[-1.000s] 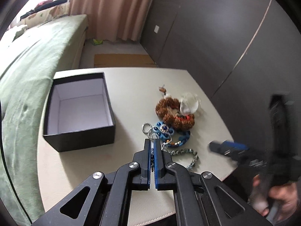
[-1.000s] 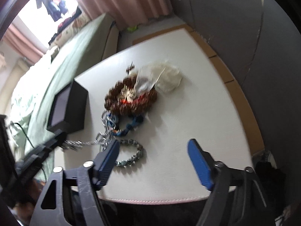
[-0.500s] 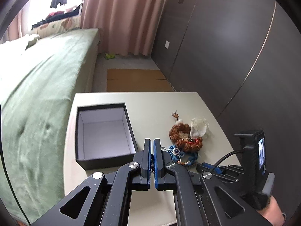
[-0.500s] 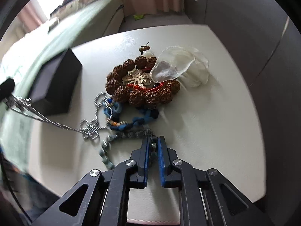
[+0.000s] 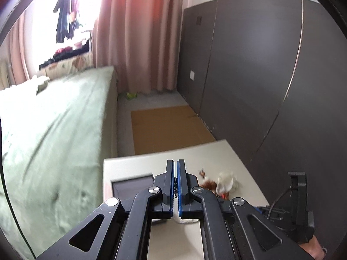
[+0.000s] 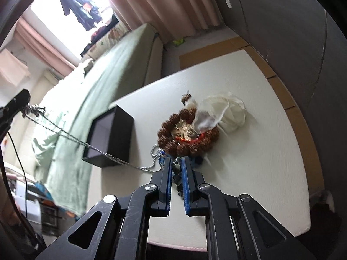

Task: Organize jewelry
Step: 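Lift the silver chain with the left gripper while the right grasps the beaded chain, then lower the silver chain into the black box and open the left gripper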

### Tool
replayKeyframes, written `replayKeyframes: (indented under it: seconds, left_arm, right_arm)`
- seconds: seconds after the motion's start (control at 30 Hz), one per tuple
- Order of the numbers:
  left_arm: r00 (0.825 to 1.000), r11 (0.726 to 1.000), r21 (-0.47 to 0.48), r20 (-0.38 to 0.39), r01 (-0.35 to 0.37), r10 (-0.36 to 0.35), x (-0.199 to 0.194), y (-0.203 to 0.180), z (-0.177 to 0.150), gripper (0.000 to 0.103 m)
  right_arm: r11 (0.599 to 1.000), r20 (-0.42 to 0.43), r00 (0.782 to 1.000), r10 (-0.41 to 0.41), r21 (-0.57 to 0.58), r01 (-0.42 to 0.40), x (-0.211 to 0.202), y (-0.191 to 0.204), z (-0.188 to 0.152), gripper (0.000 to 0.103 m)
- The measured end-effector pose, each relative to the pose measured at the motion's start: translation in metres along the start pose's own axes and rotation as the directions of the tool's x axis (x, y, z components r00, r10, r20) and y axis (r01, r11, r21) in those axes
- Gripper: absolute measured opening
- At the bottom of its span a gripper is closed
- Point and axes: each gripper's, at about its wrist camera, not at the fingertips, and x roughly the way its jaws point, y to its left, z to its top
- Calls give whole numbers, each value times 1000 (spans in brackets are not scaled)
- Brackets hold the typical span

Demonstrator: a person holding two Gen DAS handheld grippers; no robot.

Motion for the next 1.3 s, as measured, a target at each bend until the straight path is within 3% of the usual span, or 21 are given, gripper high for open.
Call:
replayKeyframes:
  seconds: [0.4,0.7,0.87,1.3]
  left_arm:
    - [986,992,97,153,-80,65,-54,-9,85,2]
    - [968,984,117,230,-132,102,-79,-4,127,2]
    - [964,982,112,237,-149,120,-76,3,127,2]
    - [981,989,70,156,-130,118,-19,31,97,2]
  right_arm:
    - [998,50,997,58,31,-60,-16,0,13,10]
    - [996,80,994,78,32,-81,-20,7,15,10]
    - [995,107,990,96,28,-100,-26,8,15,11]
    - [993,121,987,105,33,-110,-27,9,16,11]
